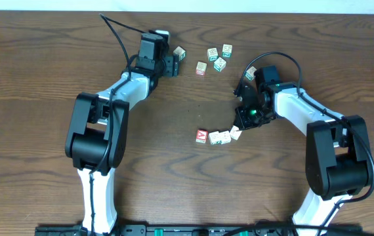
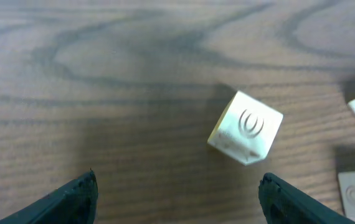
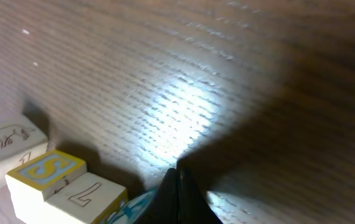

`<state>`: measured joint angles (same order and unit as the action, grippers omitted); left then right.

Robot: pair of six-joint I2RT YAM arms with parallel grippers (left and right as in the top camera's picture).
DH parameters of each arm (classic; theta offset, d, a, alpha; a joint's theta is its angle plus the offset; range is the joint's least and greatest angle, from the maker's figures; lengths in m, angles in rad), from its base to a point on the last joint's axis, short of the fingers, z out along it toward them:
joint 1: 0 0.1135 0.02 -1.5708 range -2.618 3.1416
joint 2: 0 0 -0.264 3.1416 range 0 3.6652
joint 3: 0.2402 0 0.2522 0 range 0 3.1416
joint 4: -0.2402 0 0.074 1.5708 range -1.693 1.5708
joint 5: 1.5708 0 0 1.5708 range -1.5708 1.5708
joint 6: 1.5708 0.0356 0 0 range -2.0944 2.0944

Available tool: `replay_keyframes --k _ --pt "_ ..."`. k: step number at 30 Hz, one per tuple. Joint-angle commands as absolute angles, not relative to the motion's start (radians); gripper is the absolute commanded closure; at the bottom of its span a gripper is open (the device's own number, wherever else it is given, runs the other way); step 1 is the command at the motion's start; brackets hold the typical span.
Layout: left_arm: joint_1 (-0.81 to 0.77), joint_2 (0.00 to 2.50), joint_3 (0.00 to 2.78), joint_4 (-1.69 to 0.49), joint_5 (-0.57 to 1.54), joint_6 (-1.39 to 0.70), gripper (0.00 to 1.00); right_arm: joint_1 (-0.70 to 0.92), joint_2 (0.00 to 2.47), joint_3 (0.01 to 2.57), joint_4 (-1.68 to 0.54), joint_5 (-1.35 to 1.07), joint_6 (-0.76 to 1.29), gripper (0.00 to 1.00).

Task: Lift 5 blocks
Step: 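Reach left gripper to the cream O block and grasp it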

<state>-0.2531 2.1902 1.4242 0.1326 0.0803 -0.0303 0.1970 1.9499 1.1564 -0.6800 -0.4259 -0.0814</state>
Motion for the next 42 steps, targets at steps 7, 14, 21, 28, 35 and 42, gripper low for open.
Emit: replay_keyframes --k 7,14,21,28,35,42 --pt "-0.258 2.266 1.518 0.152 0.131 0.011 0.17 0.247 1.982 1.137 -0.703 -0.435 -0.137 0.99" --pt "-0.276 2.305 1.549 0.16 0.15 0.057 0.16 0.25 1.982 1.139 -0.7 -0.429 -0.136 0.99" --pt "-0.293 2.317 1.555 0.164 0.149 0.099 0.16 0.25 1.982 1.148 -0.687 -0.363 -0.118 0.99" --pt "-0.292 2.317 1.565 0.17 0.15 0.121 0.17 0.247 1.982 1.152 -0.668 -0.181 0.004 0.99" --pt "-0.292 2.317 1.565 0.186 0.149 0.173 0.17 0.218 1.982 1.161 -0.672 -0.169 0.006 0.99" --pt "-0.288 2.32 1.565 0.19 0.146 0.212 0.29 0.196 1.982 1.165 -0.691 -0.169 0.006 0.99"
